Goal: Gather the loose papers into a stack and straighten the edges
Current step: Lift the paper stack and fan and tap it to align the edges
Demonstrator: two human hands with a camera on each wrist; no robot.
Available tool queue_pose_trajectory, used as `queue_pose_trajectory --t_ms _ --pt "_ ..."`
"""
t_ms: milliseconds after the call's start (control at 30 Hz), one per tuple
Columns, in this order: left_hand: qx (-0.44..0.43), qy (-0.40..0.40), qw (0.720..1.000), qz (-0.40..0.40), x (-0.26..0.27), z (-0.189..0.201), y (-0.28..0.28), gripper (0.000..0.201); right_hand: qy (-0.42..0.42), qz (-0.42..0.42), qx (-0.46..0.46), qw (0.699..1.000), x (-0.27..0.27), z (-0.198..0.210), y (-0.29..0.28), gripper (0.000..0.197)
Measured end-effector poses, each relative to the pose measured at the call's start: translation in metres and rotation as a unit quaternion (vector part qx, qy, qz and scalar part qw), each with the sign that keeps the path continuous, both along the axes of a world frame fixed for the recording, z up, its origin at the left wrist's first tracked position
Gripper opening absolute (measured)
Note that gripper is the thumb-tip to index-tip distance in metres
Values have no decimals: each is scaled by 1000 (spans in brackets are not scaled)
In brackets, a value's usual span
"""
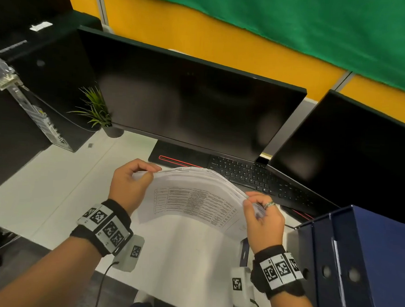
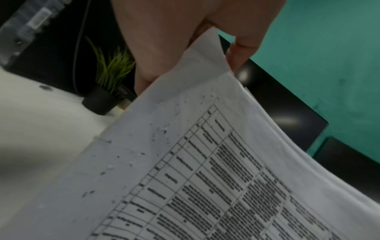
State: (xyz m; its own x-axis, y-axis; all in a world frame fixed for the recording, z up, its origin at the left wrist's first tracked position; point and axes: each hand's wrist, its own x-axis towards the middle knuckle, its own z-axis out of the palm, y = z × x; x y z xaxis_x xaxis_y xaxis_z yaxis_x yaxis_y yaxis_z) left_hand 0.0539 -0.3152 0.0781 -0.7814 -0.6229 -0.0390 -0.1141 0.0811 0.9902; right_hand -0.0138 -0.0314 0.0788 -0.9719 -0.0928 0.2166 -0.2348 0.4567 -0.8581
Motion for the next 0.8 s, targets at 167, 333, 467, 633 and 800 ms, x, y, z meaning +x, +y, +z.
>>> queue_pose_trajectory --t_ms 167,333,467,633,800 --pt "-20 -22 999 13 0 8 0 32 43 29 65 997 4 4 -1 21" --pt "-469 -105 864 -151 9 15 0 56 53 63 210 974 6 -1 4 51" --pt "-606 -281 714 -210 -2 28 7 51 44 56 369 927 4 10 -3 80" --pt "-610 -241 724 -215 -7 47 5 17 -10 42 431 901 -3 36 -2 66" --pt "-570 -333 700 -273 0 42 7 50 -40 89 452 887 3 35 3 65"
